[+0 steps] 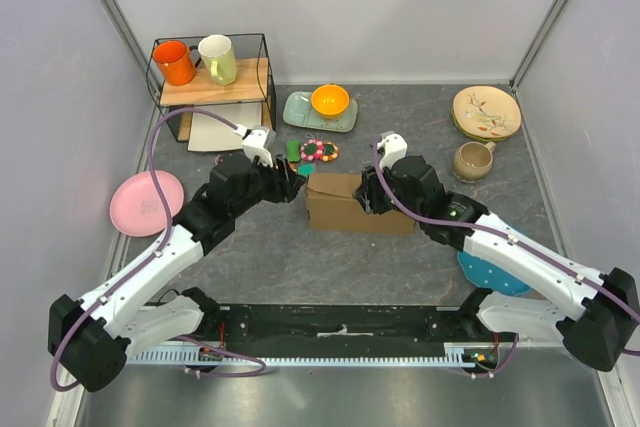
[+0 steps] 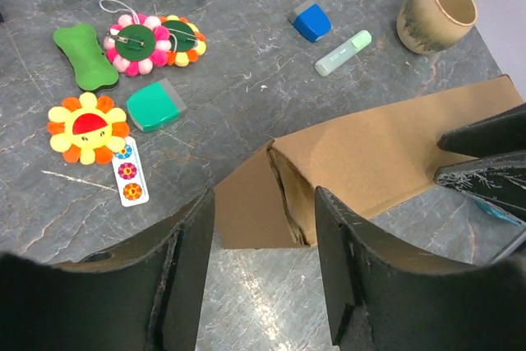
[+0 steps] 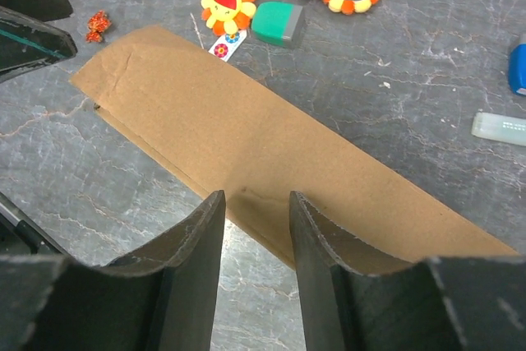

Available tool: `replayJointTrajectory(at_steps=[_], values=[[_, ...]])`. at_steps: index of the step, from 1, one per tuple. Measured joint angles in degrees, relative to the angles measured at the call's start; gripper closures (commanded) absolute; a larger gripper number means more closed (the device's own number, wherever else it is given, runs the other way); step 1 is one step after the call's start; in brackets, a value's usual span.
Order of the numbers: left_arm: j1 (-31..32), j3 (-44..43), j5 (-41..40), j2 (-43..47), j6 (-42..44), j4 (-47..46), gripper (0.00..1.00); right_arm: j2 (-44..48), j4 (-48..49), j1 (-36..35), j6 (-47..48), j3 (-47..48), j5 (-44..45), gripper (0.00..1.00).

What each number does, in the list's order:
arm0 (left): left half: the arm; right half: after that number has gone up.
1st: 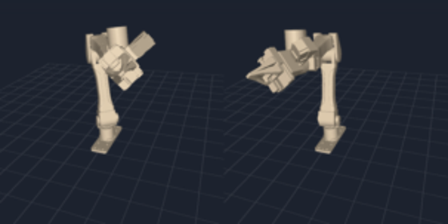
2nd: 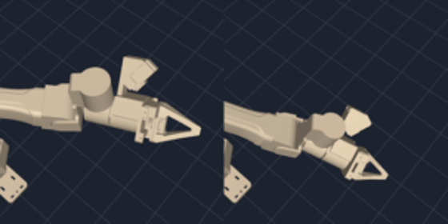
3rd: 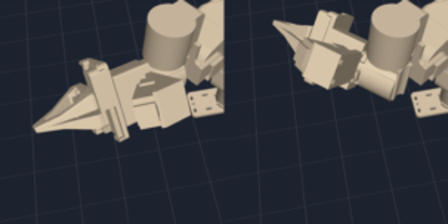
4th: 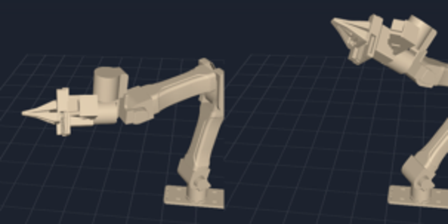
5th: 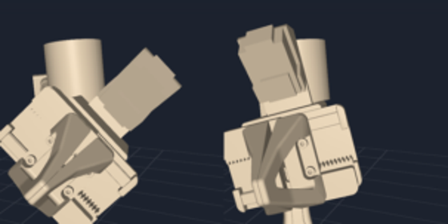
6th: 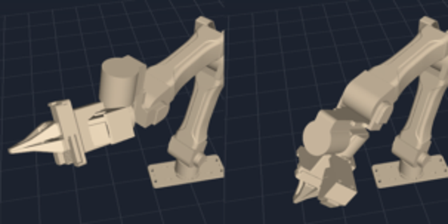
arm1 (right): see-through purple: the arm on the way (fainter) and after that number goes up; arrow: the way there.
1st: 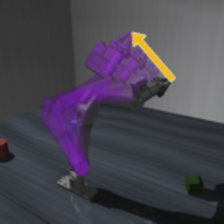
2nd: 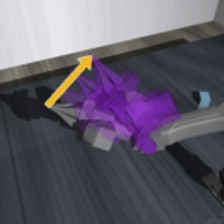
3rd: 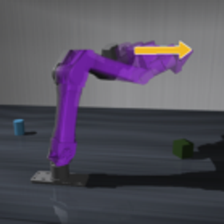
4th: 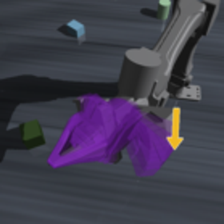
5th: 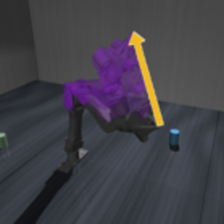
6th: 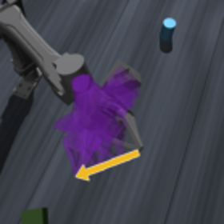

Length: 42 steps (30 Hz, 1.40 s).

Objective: Fold the paper box

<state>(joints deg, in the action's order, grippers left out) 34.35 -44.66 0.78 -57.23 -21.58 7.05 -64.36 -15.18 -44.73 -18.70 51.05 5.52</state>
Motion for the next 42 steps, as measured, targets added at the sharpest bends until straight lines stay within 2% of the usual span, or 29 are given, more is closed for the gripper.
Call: replayJointTrajectory(at_steps=[4, 14, 21, 30, 34, 39, 42], values=[[0.0, 0.8, 0.7, 1.4, 0.1, -0.4, 0.4, 0.9, -3.3, 0.1, -0.4, 1.2, 1.6, 0.5], [0.3, 10.2, 6.2, 8.3, 4.1, -4.9, 0.38, -1.3, -13.8, 0.7, 0.6, 8.4, 6.1, 0.46], [5.5, 12.2, 8.4, 7.7, 7.7, -9.2, 0.33, -3.8, -14.4, 0.7, 1.0, 10.5, 7.6, 0.41], [7.4, 12.2, 6.9, 6.1, 9.6, -11.9, 0.32, -0.8, -18.0, 0.7, 4.3, 13.7, 8.3, 0.26], [7.4, 12.2, 6.2, 5.3, 9.7, -11.9, 0.32, 2.0, -18.6, 0.6, 7.3, 14.7, 7.9, 0.15], [7.4, 12.2, 5.1, 4.3, 9.7, -11.9, 0.32, 2.3, -19.6, -3.1, 11.3, 15.7, 8.4, 0.12], [7.4, 12.2, 4.5, 4.0, 9.7, -11.8, 0.32, 0.5, -19.8, -8.6, 13.9, 15.8, 11.1, 0.12]])
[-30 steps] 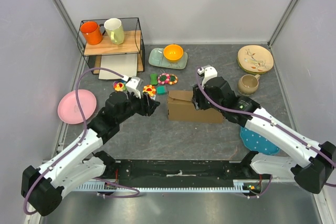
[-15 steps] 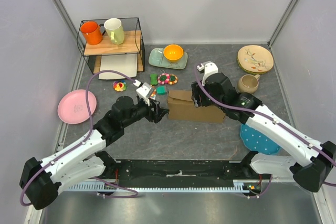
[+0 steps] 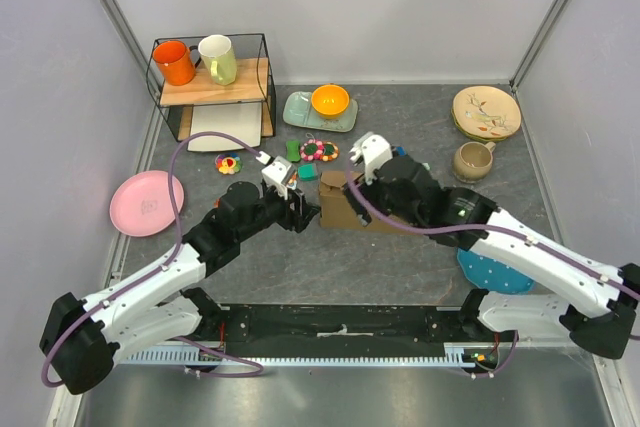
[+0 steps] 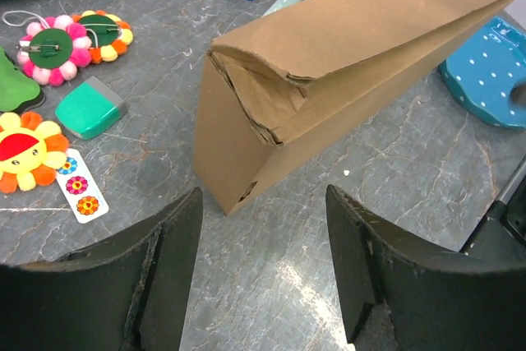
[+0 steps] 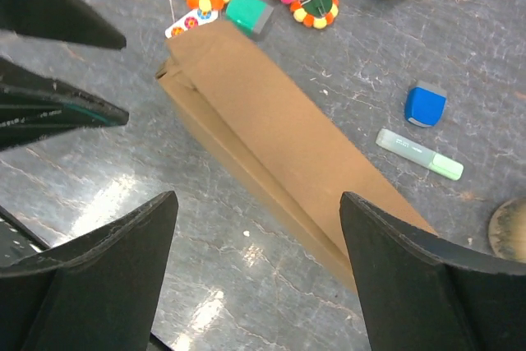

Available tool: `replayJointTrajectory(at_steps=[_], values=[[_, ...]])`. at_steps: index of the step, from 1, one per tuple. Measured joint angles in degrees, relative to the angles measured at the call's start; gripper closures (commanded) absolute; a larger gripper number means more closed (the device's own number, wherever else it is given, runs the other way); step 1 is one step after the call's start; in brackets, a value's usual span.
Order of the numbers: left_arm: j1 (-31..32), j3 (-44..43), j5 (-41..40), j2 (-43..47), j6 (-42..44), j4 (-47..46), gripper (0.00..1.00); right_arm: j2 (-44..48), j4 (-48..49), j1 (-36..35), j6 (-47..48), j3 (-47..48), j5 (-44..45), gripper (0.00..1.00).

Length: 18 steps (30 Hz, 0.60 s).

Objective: Fold the paper box

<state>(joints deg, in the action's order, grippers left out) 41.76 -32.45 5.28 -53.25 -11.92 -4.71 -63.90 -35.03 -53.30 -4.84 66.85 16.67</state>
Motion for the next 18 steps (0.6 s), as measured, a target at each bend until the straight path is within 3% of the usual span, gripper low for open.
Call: replayJointTrajectory(at_steps=[5, 18], values=[[0.0, 0.0, -0.9, 0.0, -0.3, -0.3, 0.32, -5.0, -0.2, -6.6, 2.3, 0.0, 6.9, 0.14], [0.0, 1.0, -1.6, 0.0, -1.0, -5.2, 0.32, -10.9, 1.8, -7.6, 4.6, 0.0, 19.5, 0.34]])
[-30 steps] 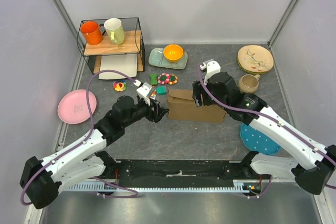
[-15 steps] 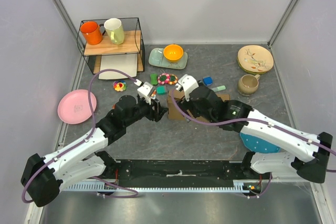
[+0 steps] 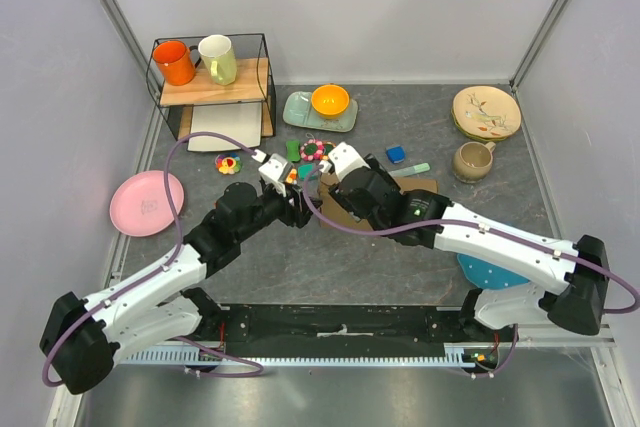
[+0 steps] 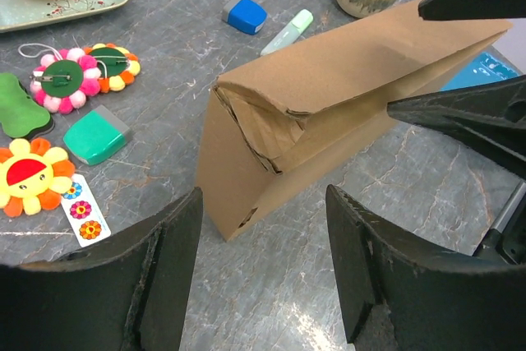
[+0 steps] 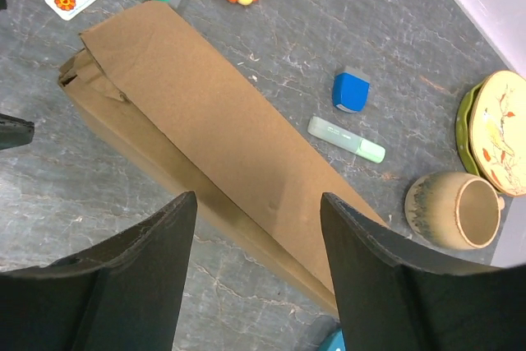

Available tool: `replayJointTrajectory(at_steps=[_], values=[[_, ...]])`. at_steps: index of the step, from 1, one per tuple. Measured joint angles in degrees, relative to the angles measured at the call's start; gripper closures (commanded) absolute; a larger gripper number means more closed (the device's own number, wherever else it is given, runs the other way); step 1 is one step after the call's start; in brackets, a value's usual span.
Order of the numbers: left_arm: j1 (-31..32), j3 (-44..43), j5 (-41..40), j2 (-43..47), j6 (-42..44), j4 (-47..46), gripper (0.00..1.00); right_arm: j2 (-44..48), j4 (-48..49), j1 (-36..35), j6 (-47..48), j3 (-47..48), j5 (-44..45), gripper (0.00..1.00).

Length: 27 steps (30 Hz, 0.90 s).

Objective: Fold the paper box

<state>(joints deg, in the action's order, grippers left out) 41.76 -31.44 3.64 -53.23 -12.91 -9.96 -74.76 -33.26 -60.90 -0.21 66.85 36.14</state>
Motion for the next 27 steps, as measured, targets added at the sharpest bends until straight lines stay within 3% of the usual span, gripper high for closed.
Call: replayJointTrajectory(at_steps=[2, 6, 10, 27], values=[[0.0, 0.0, -0.2, -0.2, 0.0, -0.5, 0.32, -0.9, 0.5, -0.1, 0.5, 0.0, 0.8, 0.37], [0.0, 0.0, -0.3, -0.4, 0.0, -0.9, 0.32, -2.5, 1.6, -0.1, 1.6, 0.0, 1.7, 0.58], [0.0, 0.0, -0.6, -0.4, 0.0, -1.0, 0.32, -4.0, 2.7, -0.7, 2.1, 0.0, 3.0, 0.7], [0.0, 3.1, -1.2, -0.6, -0.1, -10.2, 0.33, -6.2, -1.1, -3.0, -0.5, 3.3, 6.9, 0.85]])
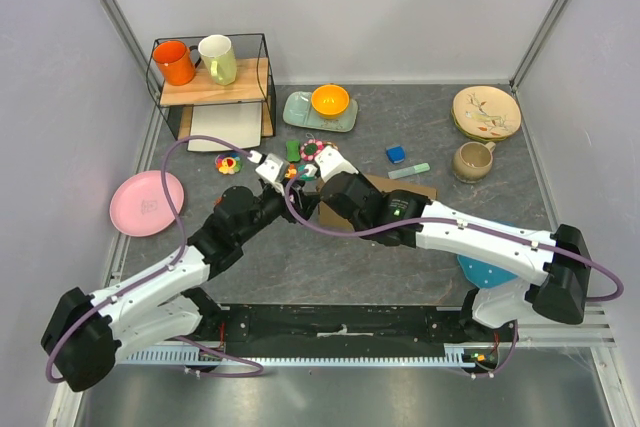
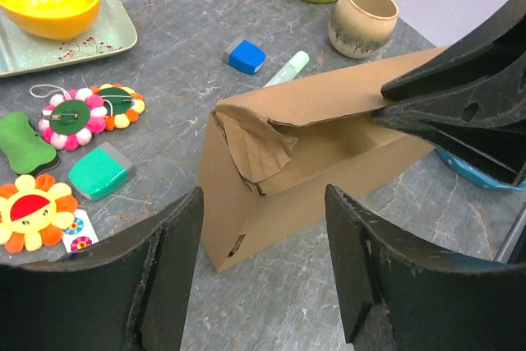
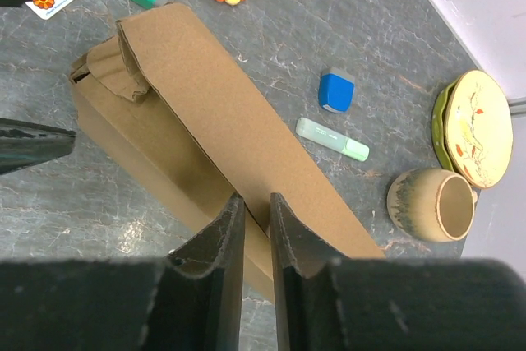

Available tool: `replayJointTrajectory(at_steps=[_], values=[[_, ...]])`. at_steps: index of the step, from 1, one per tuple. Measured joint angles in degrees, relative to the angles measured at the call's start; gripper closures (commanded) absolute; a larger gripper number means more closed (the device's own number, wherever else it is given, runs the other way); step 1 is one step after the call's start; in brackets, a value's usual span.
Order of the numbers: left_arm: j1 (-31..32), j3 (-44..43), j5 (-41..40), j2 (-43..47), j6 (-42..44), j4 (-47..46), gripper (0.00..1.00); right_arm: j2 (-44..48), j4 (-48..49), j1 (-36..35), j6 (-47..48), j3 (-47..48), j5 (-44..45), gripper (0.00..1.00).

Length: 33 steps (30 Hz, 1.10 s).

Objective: Fold the paper box

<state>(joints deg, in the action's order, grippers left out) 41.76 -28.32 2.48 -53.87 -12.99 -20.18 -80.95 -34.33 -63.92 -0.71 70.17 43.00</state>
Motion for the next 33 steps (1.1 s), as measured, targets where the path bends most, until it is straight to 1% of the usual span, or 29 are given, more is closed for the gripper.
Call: replayJointTrajectory(at_steps=[8, 14, 20, 28, 33], values=[[0.7, -0.9, 0.2, -3.9, 0.0, -3.7, 0.33, -0.6, -1.9, 0.0, -1.7, 1.6, -0.4, 0.92], [1.6, -1.1, 0.0, -5.8, 0.6, -5.0, 0.33, -0.7, -4.1, 0.0, -3.2, 4.2, -2.0, 0.94], [1.8, -1.6, -2.6, -8.1, 1.1, -6.1, 0.34, -0.7, -4.9, 0.0, -4.0, 5.3, -3.1, 0.96], [2.0, -1.7, -3.9, -8.2, 1.1, -8.0, 0.34, -0.7, -5.1, 0.0, -4.5, 5.3, -3.3, 0.96], [2.0, -1.7, -3.9, -6.4, 1.1, -8.9, 0.34, -0.7, -5.4, 0.0, -4.7, 5.3, -3.7, 0.96]])
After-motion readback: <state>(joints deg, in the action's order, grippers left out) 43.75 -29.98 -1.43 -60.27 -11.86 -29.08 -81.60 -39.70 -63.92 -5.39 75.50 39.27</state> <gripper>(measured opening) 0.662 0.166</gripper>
